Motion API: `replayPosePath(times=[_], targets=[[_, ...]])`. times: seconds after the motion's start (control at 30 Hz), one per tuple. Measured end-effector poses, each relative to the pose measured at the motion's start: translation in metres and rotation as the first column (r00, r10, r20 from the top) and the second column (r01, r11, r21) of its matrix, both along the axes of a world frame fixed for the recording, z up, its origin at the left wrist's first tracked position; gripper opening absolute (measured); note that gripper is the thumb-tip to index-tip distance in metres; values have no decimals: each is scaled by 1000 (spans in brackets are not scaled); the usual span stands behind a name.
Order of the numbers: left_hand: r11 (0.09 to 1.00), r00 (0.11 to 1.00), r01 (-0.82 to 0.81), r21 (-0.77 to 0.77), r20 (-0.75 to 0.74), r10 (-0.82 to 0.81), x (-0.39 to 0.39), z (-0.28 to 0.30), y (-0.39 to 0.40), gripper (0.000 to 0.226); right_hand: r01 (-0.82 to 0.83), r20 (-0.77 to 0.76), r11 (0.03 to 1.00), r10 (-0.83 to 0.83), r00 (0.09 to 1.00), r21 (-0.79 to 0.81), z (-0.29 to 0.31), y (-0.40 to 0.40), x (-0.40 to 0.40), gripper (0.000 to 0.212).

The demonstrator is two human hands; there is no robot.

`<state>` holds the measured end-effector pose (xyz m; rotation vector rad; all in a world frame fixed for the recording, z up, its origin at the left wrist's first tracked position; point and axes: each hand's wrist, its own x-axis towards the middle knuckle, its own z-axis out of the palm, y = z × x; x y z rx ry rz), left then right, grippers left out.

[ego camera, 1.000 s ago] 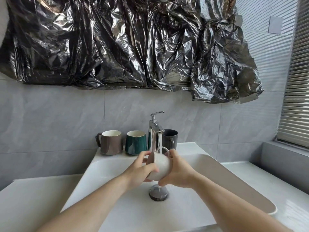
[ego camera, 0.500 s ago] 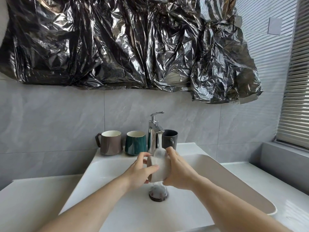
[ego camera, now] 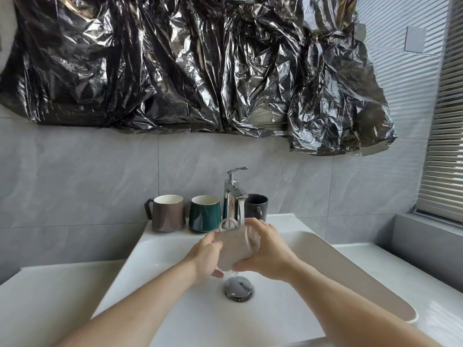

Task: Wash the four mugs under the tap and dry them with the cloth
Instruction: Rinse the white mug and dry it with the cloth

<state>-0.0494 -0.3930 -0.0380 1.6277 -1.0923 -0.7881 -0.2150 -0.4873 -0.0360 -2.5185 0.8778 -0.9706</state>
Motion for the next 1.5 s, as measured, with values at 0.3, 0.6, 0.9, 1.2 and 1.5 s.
replayPosePath(times=[0.3, 0.6, 0.9, 1.2, 1.5], targets=[[997, 1000, -11, 78, 27, 9, 1, -3, -3, 31, -21, 90, 989, 8, 996, 145, -3, 2, 7, 72], [994, 997, 24, 104, -73, -17, 1, -9, 1, 43, -62, 100, 992, 51, 994, 109, -4, 4, 11, 75], [991, 997, -47, -128, -74, 38, 11, 1, 2, 42, -46, 136, 990, 28, 990, 133, -2, 6, 6, 78], [937, 988, -41, -347, 127, 90, -4, 0, -3, 23, -131, 181, 906, 61, 982, 403, -13, 0, 11, 73], [926, 828, 122, -358, 551, 104, -3, 3, 5, 16, -213, 289, 804, 53, 956, 555, -8, 0, 11, 58]])
